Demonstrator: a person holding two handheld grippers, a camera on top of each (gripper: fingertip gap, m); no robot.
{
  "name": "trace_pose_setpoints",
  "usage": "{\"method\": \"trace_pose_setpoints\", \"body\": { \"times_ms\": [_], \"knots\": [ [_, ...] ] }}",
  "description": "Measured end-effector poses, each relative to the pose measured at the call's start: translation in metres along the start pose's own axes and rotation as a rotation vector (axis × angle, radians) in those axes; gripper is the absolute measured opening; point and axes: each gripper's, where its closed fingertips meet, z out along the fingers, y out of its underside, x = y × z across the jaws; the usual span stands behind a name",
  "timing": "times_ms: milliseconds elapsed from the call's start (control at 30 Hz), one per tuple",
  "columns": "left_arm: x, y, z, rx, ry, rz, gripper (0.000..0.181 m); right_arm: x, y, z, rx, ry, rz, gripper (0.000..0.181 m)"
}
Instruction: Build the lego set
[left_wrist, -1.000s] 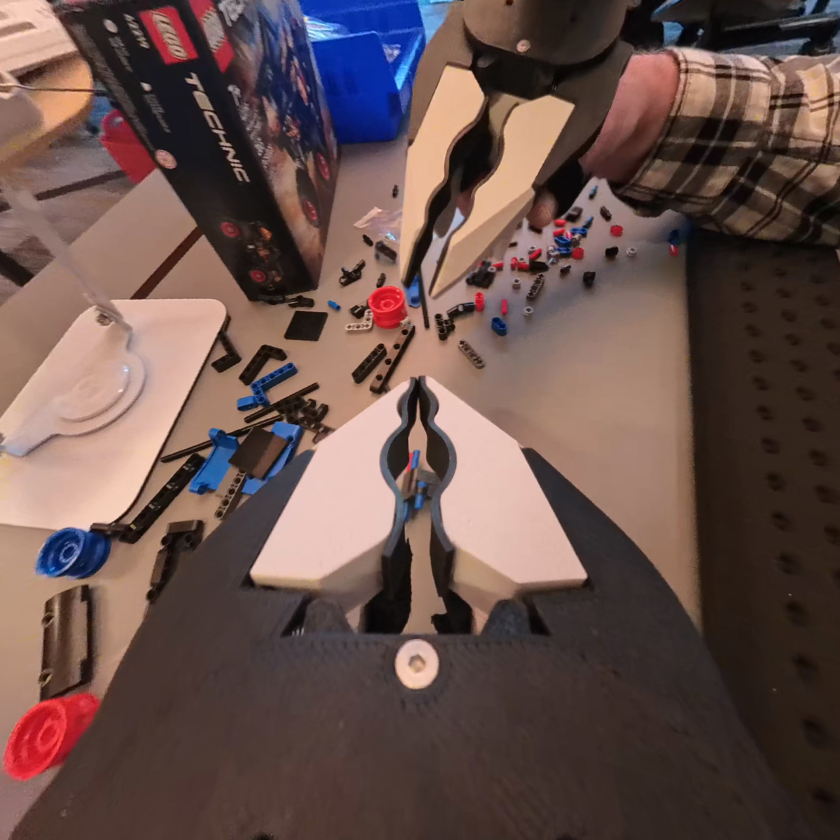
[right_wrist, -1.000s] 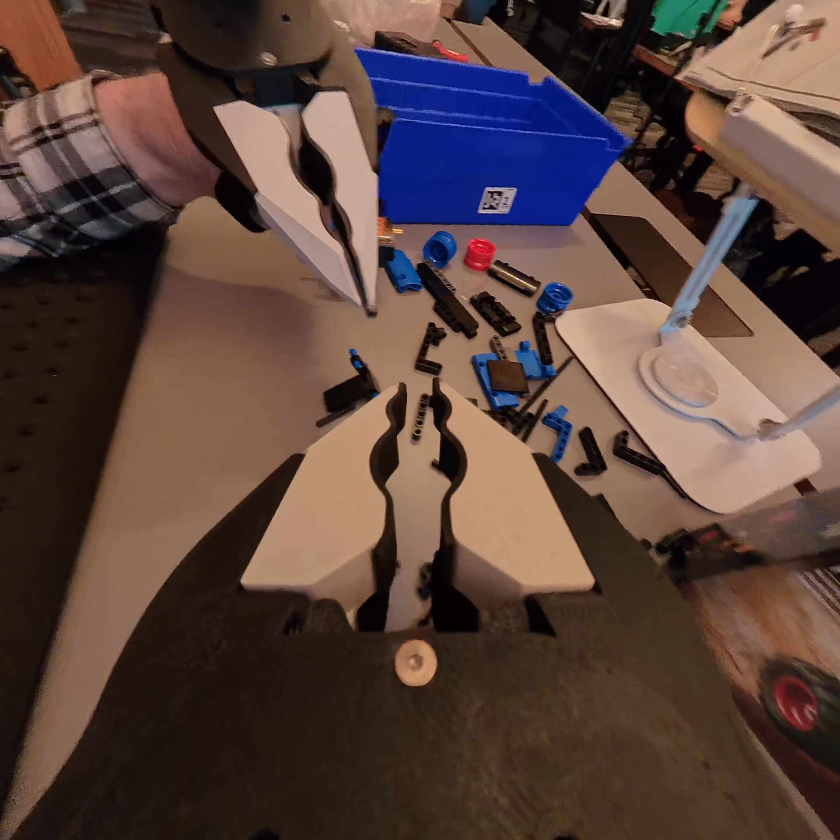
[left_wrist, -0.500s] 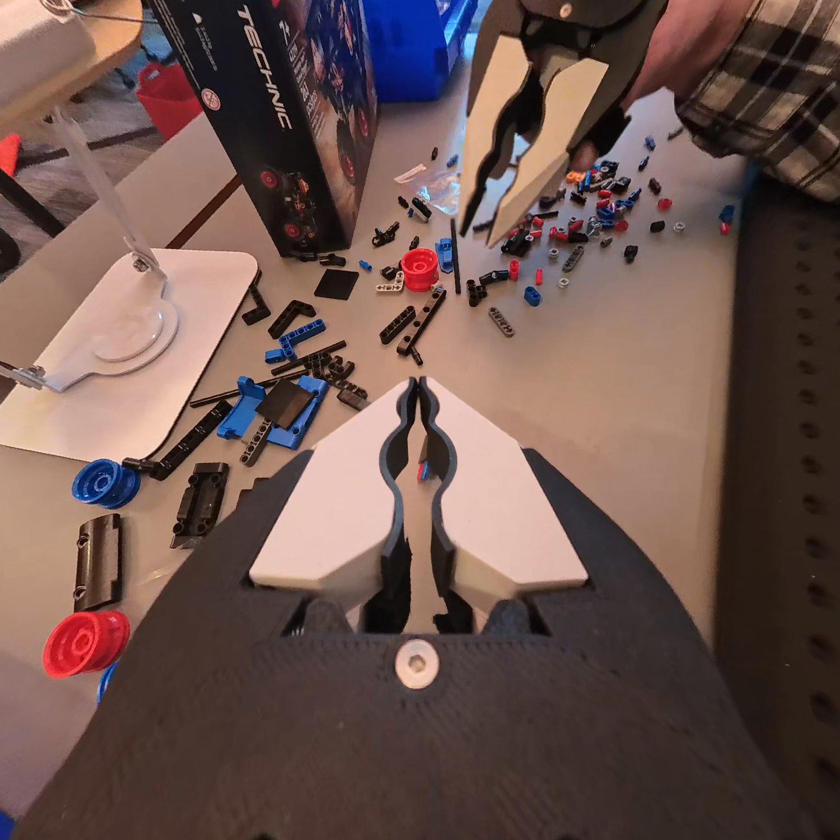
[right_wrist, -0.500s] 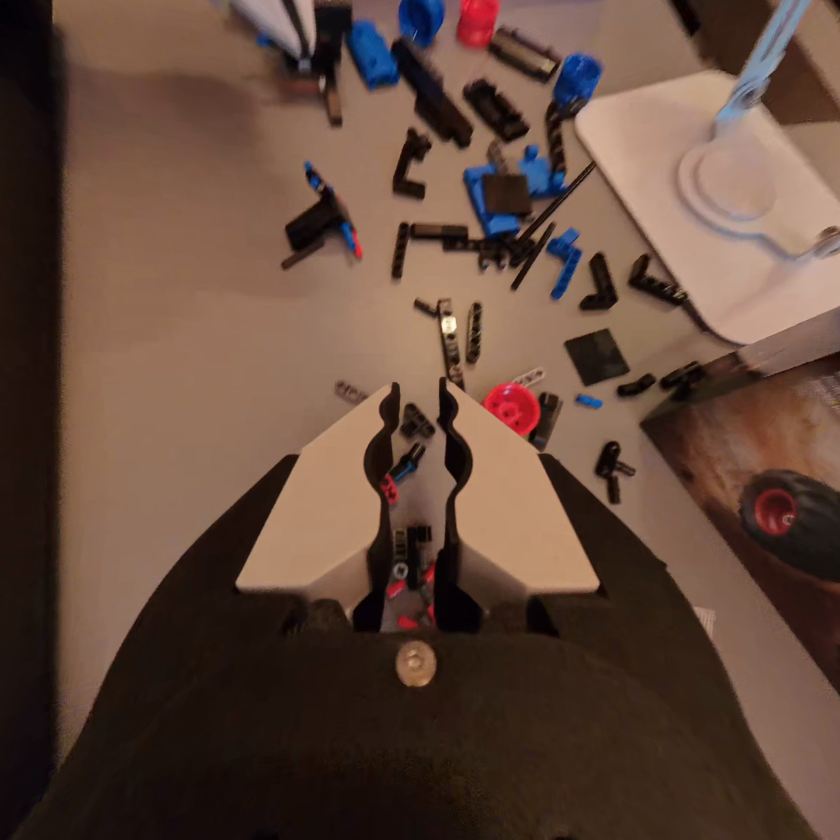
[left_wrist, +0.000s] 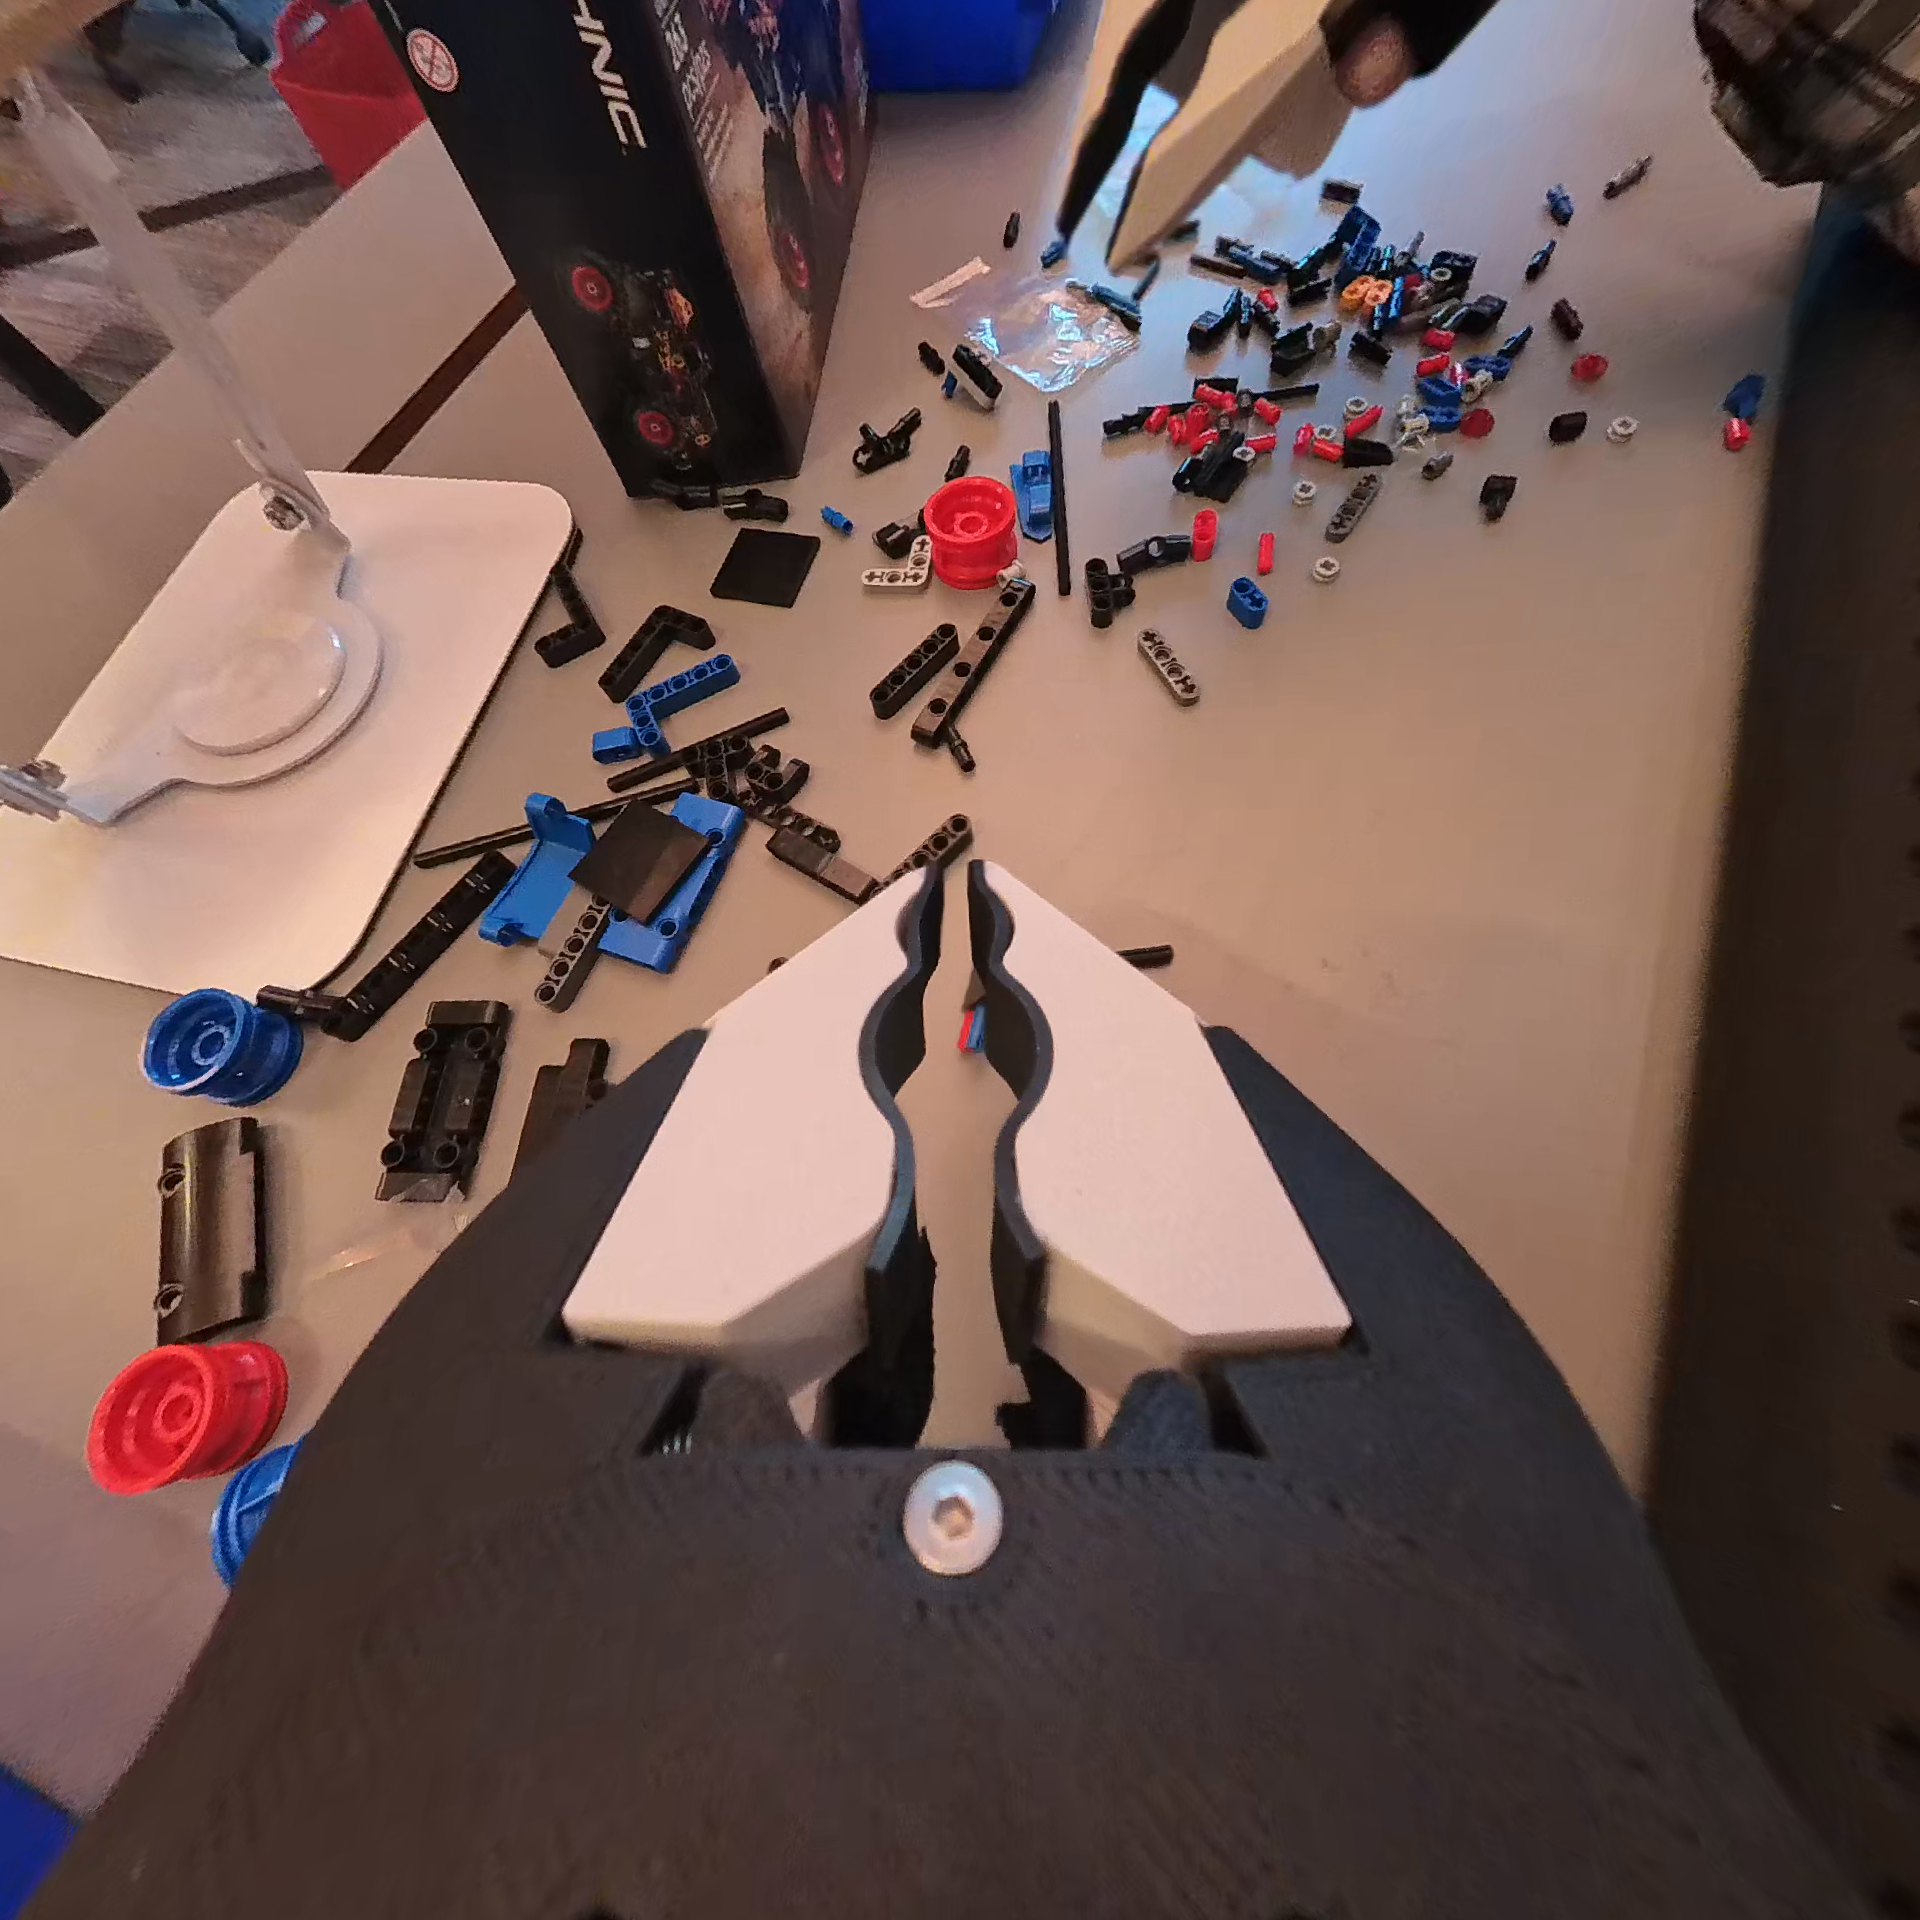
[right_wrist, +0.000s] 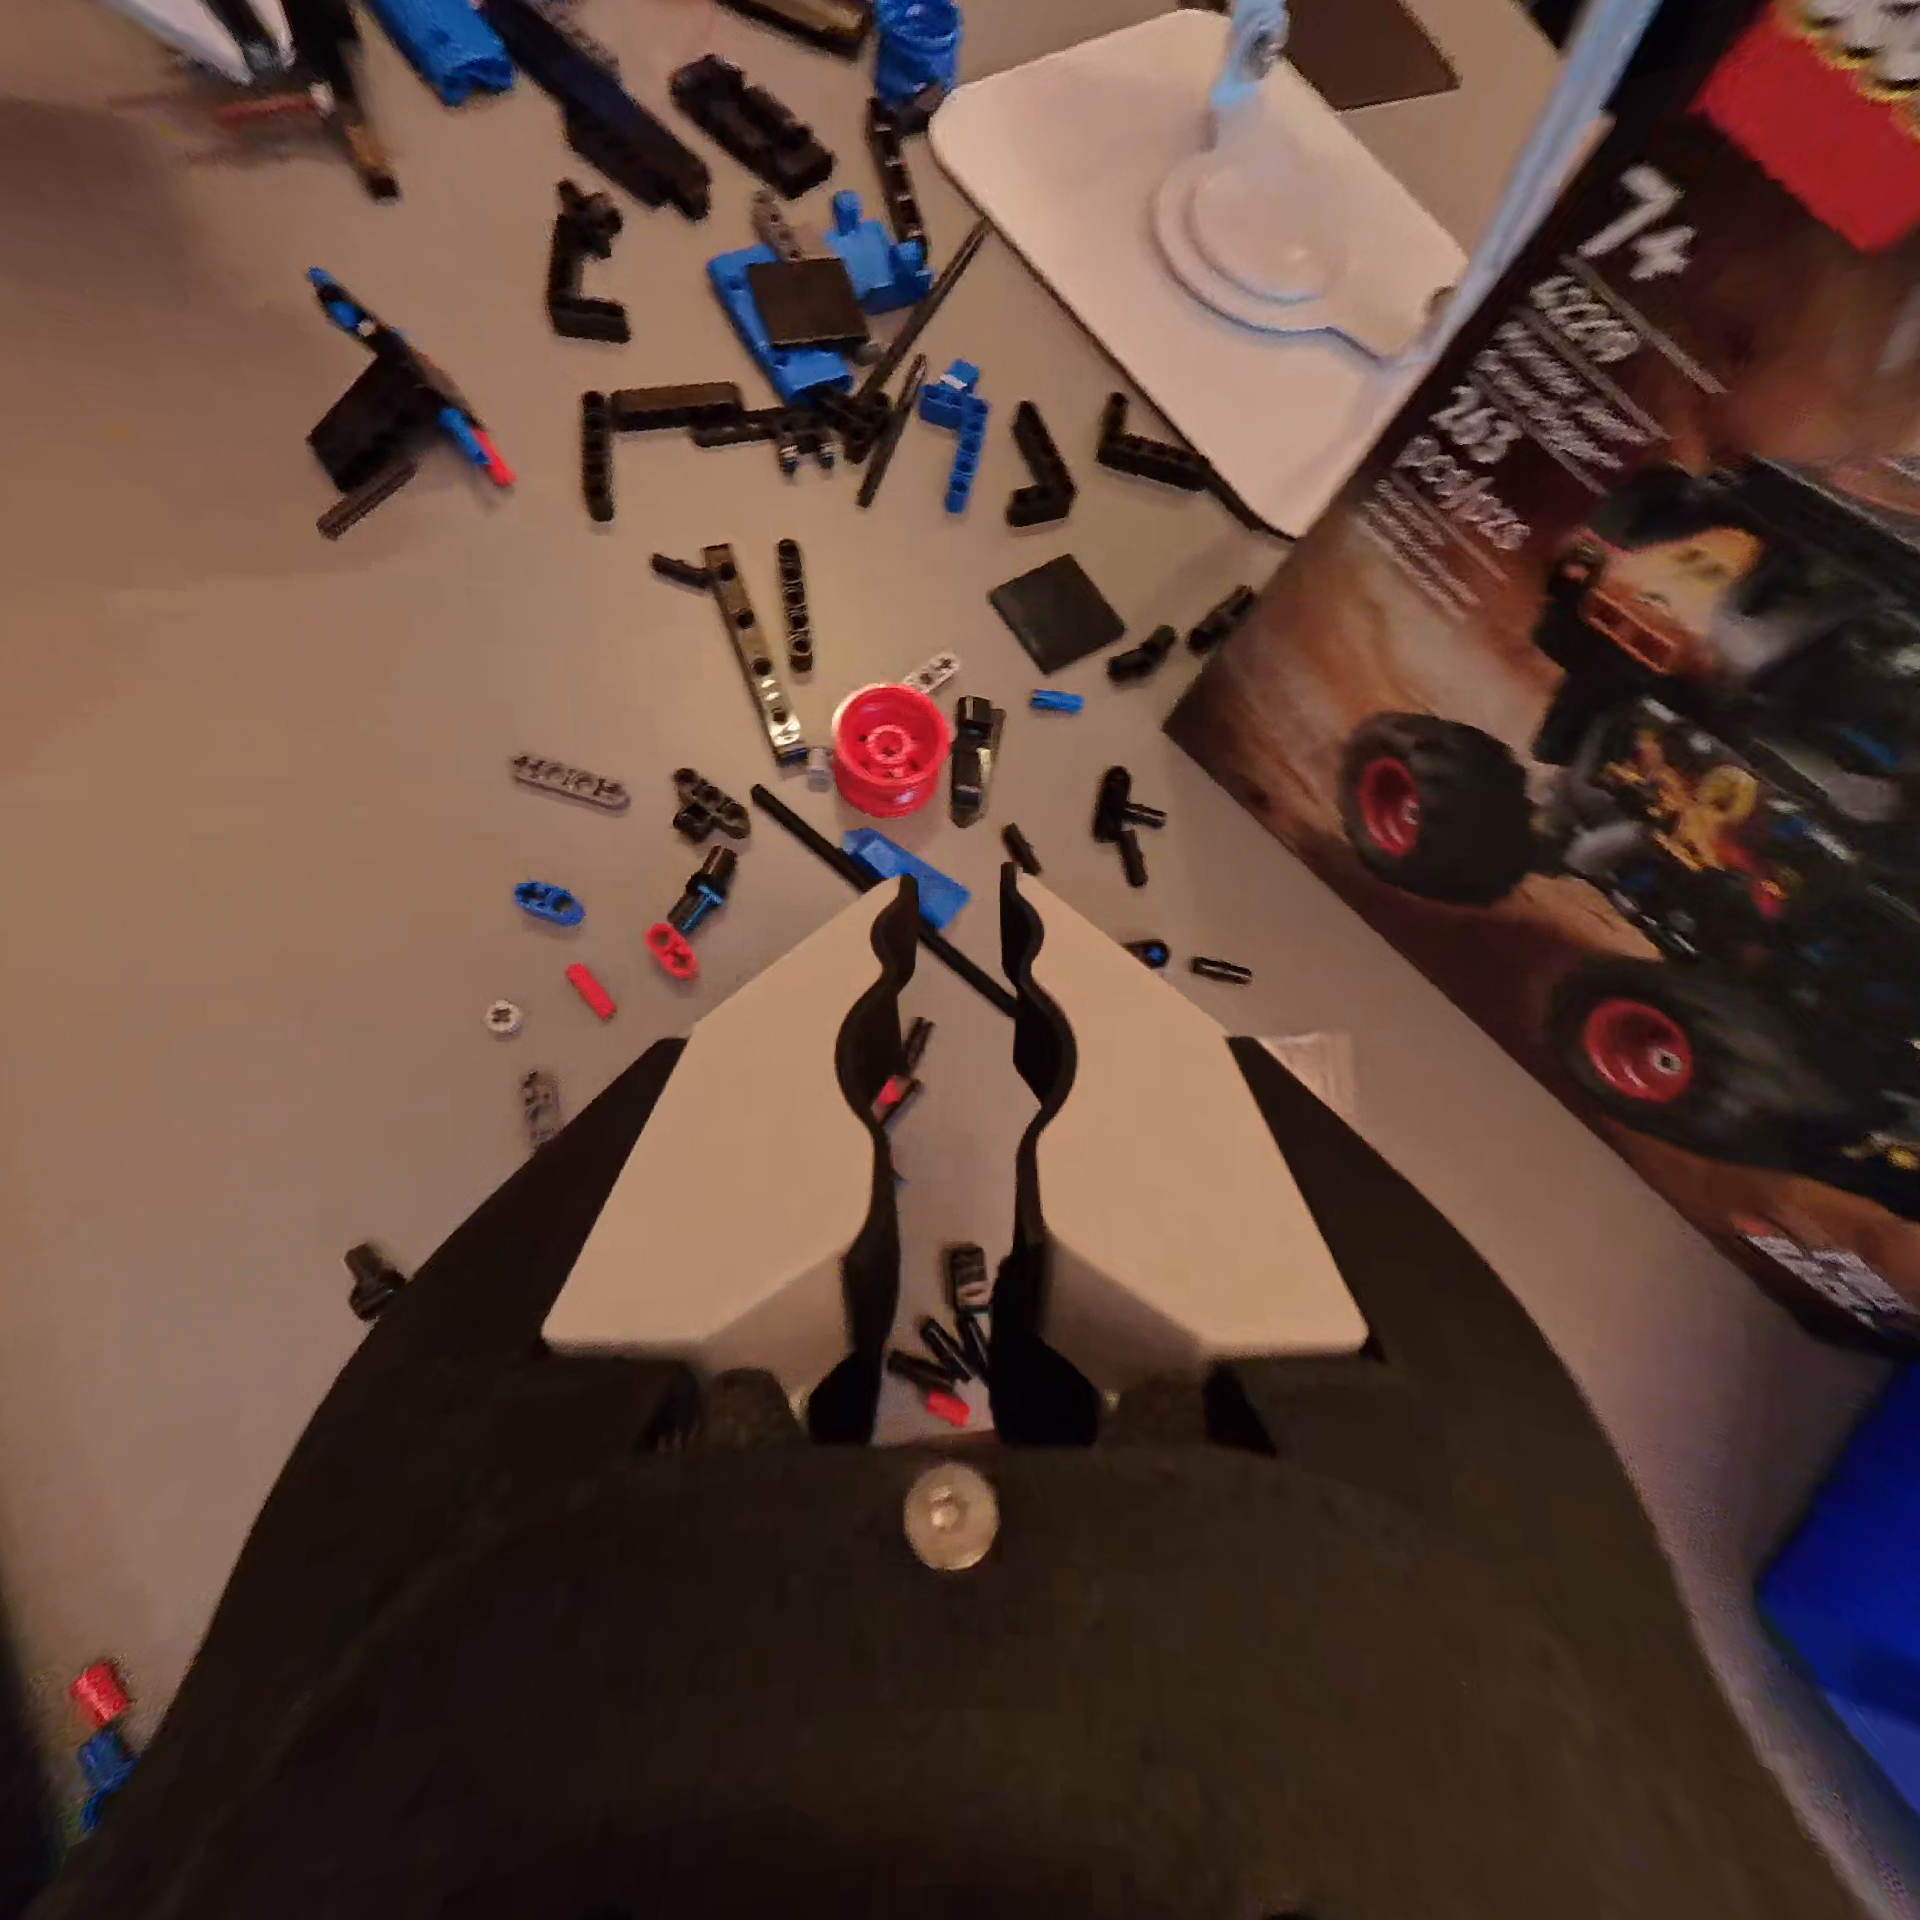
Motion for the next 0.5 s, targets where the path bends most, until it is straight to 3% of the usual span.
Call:
{"method": "trace_pose_setpoints", "body": {
  "times_ms": [200, 500],
  "knots": [
    [-0.001, 0.002, 0.000, -0.009, -0.001, -0.014, 0.006, 0.013, 0.005, -0.011, 0.020, 0.043, 0.043, 0.013],
    [0.006, 0.016, 0.005, -0.073, 0.053, -0.035, 0.017, 0.005, 0.008, -0.003, -0.003, 0.008, 0.021, 0.014]
  ]
}}
